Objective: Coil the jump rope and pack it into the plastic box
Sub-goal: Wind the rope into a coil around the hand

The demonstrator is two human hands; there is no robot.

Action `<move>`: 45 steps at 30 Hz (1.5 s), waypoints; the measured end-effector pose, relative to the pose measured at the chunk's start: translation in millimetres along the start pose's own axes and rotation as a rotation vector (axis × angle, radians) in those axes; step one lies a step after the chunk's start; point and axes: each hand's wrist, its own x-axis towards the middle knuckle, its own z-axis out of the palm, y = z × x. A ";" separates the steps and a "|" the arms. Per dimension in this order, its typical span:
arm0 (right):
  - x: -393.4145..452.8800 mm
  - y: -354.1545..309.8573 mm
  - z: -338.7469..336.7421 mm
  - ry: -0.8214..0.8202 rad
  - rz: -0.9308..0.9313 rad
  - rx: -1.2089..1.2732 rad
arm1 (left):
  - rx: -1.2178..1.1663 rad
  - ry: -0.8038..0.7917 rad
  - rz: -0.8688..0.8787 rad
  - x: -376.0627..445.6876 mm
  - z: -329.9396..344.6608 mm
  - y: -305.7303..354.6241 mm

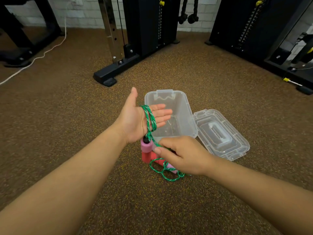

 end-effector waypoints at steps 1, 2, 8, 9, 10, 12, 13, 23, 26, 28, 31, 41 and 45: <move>3.3 -3.4 -5.7 0.035 -0.011 0.067 | 0.060 -0.003 -0.029 0.2 -1.9 -1.2; 6.5 -5.6 -11.3 0.070 -0.022 0.136 | 0.120 -0.012 -0.062 0.1 -3.4 -2.3; 22.9 0.6 -43.4 0.147 0.043 0.323 | 0.352 -0.148 -0.188 -7.6 -0.4 -8.0; 24.1 4.1 -47.9 0.148 0.051 0.309 | 0.370 -0.174 -0.214 -8.4 1.4 -8.9; 25.0 7.5 -51.6 0.150 0.057 0.284 | 0.393 -0.203 -0.249 -9.0 3.6 -9.8; 26.9 13.6 -56.0 0.173 0.054 0.222 | 0.440 -0.268 -0.324 -9.7 7.5 -11.3; 27.7 16.3 -56.4 0.193 0.057 0.197 | 0.452 -0.308 -0.362 -10.0 9.6 -11.9; 25.5 44.0 -26.2 0.317 0.217 0.509 | 0.411 -0.588 -0.404 -15.3 17.4 -5.7; 21.2 54.9 -3.9 0.284 0.287 0.688 | 0.318 -0.523 -0.316 -14.2 16.5 -3.3; 16.9 63.2 9.9 0.226 0.360 0.695 | 0.256 -0.440 -0.229 -13.4 16.5 -1.5; 3.0 65.9 17.9 0.188 0.396 0.627 | 0.166 -0.295 -0.093 -10.6 15.4 2.0; -24.4 52.7 25.3 -0.027 0.335 0.355 | -0.012 -0.022 0.130 -0.6 8.1 6.5; -19.9 33.1 15.4 -0.093 0.148 0.124 | -0.017 0.047 0.155 3.0 6.1 4.7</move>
